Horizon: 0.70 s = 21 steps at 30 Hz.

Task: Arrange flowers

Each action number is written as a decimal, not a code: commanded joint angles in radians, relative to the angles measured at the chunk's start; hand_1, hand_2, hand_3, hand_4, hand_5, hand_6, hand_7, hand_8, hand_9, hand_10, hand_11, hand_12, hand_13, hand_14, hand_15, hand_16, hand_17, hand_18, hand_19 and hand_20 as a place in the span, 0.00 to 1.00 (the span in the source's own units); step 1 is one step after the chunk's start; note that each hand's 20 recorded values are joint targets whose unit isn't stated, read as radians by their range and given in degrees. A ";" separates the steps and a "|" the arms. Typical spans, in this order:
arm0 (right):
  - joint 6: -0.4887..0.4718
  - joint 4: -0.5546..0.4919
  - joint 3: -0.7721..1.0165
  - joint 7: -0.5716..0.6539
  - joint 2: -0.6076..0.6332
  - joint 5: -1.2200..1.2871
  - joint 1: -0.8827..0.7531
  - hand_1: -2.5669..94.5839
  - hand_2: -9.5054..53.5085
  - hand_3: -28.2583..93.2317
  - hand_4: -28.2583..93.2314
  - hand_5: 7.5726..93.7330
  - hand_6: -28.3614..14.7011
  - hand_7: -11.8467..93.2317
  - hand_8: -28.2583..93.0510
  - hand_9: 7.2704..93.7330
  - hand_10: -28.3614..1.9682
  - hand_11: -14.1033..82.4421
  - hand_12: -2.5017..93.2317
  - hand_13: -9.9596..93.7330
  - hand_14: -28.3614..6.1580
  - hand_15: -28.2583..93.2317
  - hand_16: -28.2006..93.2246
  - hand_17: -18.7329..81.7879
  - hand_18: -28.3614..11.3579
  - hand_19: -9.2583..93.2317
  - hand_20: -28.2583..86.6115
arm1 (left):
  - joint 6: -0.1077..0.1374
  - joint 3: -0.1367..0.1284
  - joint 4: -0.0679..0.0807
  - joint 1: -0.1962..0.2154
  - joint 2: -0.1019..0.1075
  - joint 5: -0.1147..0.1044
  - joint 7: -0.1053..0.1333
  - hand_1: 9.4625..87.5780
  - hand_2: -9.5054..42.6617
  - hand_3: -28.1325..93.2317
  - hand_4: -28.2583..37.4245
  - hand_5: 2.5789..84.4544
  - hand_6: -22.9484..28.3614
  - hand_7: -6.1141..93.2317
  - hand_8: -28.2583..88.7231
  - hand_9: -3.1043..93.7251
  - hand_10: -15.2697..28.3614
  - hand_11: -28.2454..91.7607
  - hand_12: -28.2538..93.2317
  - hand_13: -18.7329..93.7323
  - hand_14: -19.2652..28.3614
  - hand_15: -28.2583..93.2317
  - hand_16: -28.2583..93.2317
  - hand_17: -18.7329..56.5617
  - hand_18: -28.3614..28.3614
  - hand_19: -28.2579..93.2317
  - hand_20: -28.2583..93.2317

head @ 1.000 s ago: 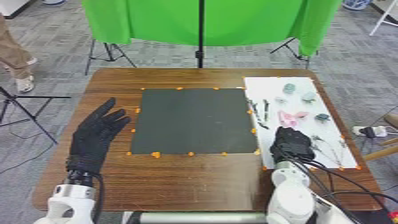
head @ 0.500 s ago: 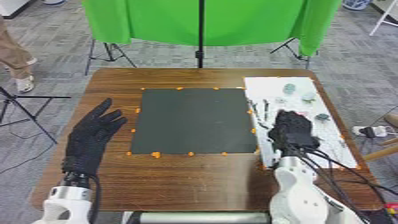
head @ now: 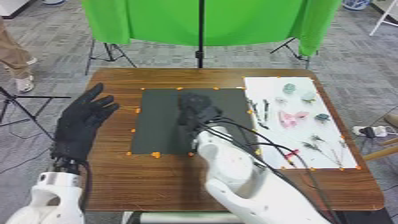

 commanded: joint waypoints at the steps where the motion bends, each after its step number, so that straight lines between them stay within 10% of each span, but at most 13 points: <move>1: -0.052 0.114 -0.117 0.000 -0.147 -0.044 0.088 0.61 0.00 0.84 0.00 0.94 0.53 0.35 0.36 0.94 0.53 0.69 0.29 0.96 0.62 0.82 0.38 0.75 0.14 1.00 0.74 | 0.004 0.014 0.016 -0.074 0.020 0.004 -0.034 0.22 0.36 0.84 0.12 0.40 0.61 0.18 0.16 0.38 0.80 0.45 0.33 0.37 0.92 0.62 0.18 0.10 0.85 0.58 0.38; 21: -0.087 0.297 -0.259 0.243 -0.150 0.056 0.231 0.58 0.00 0.80 0.00 0.96 0.57 0.35 0.32 0.95 0.55 0.74 0.28 0.97 0.61 0.83 0.38 0.75 0.13 1.00 0.76 | -0.063 0.078 0.070 -0.215 -0.010 0.021 -0.064 0.22 0.36 0.84 0.13 0.40 0.61 0.18 0.16 0.38 0.80 0.45 0.33 0.37 0.92 0.62 0.18 0.10 0.85 0.58 0.38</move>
